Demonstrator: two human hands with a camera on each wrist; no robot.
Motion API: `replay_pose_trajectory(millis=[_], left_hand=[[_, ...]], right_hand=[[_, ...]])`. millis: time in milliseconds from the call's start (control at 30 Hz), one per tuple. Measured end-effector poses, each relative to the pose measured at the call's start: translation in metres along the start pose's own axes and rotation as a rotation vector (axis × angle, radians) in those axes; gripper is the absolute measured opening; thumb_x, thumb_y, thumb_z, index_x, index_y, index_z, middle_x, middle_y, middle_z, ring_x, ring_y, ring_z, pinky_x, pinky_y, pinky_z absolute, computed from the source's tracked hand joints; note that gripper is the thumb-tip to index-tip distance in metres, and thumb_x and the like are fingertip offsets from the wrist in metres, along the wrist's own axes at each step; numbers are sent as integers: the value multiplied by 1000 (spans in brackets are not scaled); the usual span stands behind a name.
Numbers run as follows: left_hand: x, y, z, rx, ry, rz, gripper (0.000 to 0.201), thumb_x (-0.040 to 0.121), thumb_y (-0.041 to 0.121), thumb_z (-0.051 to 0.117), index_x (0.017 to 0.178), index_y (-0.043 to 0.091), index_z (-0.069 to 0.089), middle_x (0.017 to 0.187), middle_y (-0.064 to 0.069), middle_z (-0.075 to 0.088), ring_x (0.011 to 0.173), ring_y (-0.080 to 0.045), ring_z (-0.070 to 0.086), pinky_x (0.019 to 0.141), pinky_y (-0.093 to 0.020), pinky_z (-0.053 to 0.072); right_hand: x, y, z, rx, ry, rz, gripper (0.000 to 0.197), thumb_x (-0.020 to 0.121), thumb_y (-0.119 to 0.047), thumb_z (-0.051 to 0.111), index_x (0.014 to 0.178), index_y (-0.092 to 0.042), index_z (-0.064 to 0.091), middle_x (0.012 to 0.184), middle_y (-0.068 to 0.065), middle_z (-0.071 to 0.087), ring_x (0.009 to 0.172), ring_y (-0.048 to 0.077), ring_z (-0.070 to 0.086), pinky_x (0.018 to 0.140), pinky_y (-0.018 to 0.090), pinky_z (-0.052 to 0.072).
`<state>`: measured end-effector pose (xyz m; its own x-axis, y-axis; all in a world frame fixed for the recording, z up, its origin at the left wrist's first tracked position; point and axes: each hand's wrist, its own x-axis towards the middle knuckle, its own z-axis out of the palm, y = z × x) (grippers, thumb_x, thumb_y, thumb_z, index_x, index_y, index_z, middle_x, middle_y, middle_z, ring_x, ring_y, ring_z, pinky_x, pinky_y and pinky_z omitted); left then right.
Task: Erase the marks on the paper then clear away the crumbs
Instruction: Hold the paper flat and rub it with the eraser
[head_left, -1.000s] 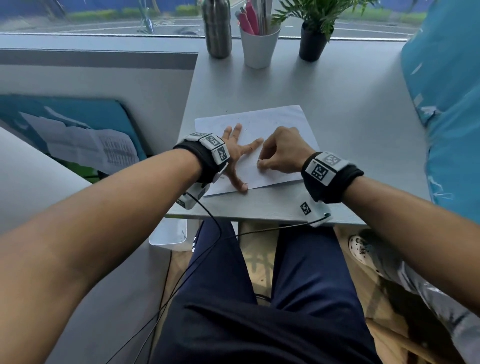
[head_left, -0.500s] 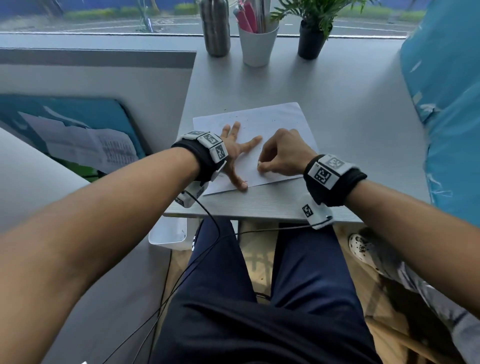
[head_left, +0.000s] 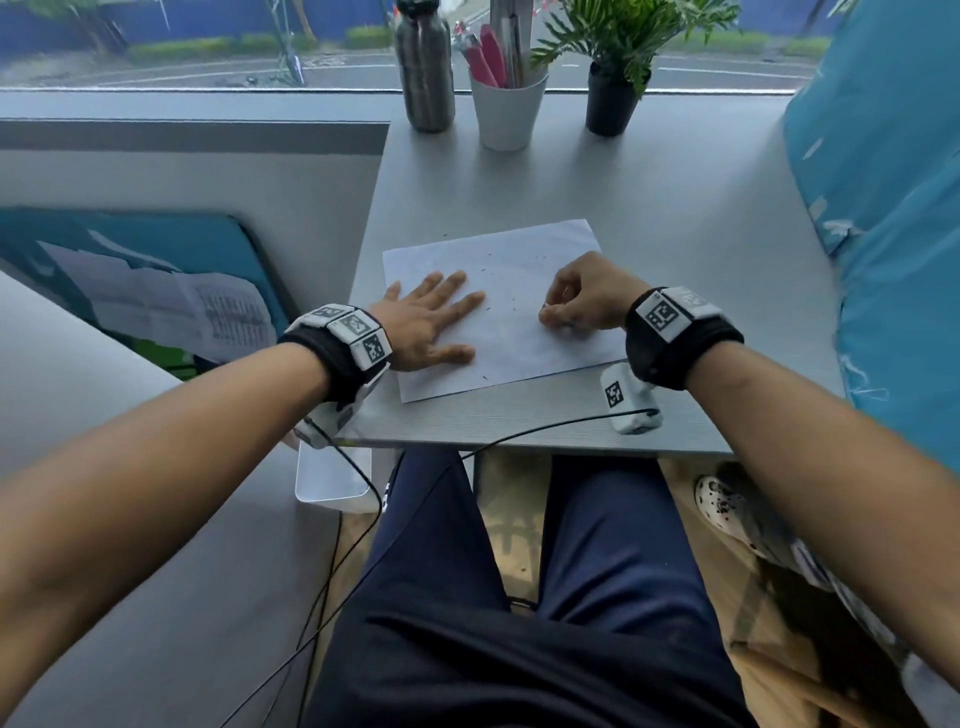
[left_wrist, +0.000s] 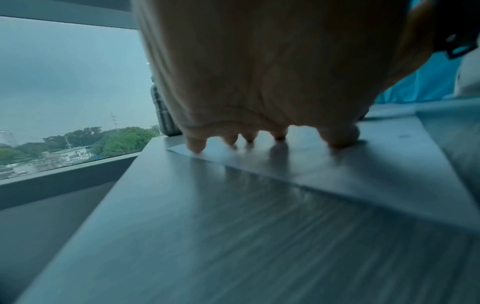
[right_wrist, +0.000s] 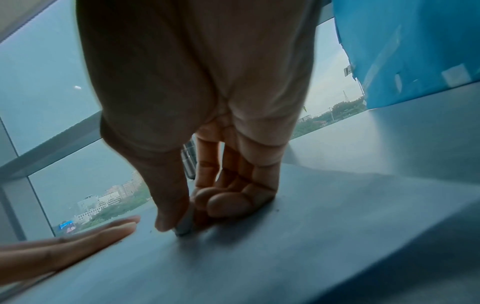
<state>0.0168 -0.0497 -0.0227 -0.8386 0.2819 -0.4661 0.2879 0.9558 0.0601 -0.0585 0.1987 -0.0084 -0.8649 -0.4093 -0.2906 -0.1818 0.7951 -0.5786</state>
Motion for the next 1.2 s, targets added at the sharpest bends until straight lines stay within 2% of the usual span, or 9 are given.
replay_pose_trajectory(millis=[133, 200, 300, 400, 567, 700, 933, 1067, 1200], left_hand=[[-3, 12, -14, 83, 104, -132, 77, 100, 56, 30, 156, 10, 6, 164, -10, 3, 150, -23, 11, 120, -53, 7], [-8, 23, -18, 40, 196, -94, 73, 102, 51, 29, 155, 5, 8, 163, -13, 9, 150, -23, 13, 121, -47, 6], [-21, 40, -10, -29, 183, 179, 72, 101, 52, 27, 157, 14, 3, 165, -4, -2, 151, -14, 0, 122, -39, 0], [-37, 46, 8, -31, 6, 388, 76, 95, 63, 21, 156, 26, -6, 162, 8, -15, 148, -7, -15, 120, -35, -9], [-25, 14, 17, 70, -22, 313, 78, 88, 71, 11, 154, 36, -12, 159, 9, -26, 147, -13, -22, 118, -40, -15], [4, 1, -8, 72, 22, 85, 91, 86, 74, 12, 155, 21, -12, 161, 0, -20, 150, -16, -14, 121, -41, -8], [23, 18, -6, 59, -7, 428, 80, 94, 67, 26, 156, 30, -8, 162, 9, -17, 148, -11, -18, 118, -36, -13], [47, -14, -18, 55, 40, 289, 75, 96, 63, 26, 155, 33, -8, 162, 7, -19, 149, -15, -16, 119, -42, -9], [61, -34, -39, 39, 25, -12, 85, 95, 67, 25, 156, 20, -10, 163, 0, -17, 151, -18, -11, 120, -42, -6]], right_hand=[[-1, 0, 1, -25, 0, -4, 17, 76, -26, 79, 84, -13, 73, 75, -2, 67, 59, 4, 56, 60, 20, 44], [-1, 0, 0, -20, -7, 4, 18, 76, -26, 79, 85, -12, 73, 78, 1, 70, 59, 6, 58, 63, 22, 47], [2, 2, 2, -4, -15, 13, 18, 75, -26, 79, 84, -12, 72, 79, 2, 70, 58, 9, 60, 67, 25, 49], [2, 4, 4, 9, -9, 9, 17, 75, -26, 78, 83, -12, 70, 76, 1, 69, 55, 11, 60, 64, 26, 50], [3, 4, 4, 22, -31, 11, 17, 76, -25, 78, 82, -13, 69, 77, 3, 70, 56, 13, 61, 62, 27, 50], [3, 4, 2, 34, -42, 21, 16, 76, -26, 78, 82, -14, 69, 77, 3, 70, 55, 15, 63, 61, 27, 54], [4, 8, 5, 78, -43, -2, 16, 77, -24, 78, 82, -11, 70, 75, 3, 70, 55, 10, 60, 59, 25, 49], [4, 9, 5, 68, -32, -4, 14, 76, -24, 76, 82, -12, 70, 74, -3, 68, 58, 7, 59, 64, 25, 50], [4, 12, 6, 76, -28, -2, 15, 76, -26, 76, 82, -14, 70, 76, -2, 70, 60, 6, 58, 64, 23, 48]])
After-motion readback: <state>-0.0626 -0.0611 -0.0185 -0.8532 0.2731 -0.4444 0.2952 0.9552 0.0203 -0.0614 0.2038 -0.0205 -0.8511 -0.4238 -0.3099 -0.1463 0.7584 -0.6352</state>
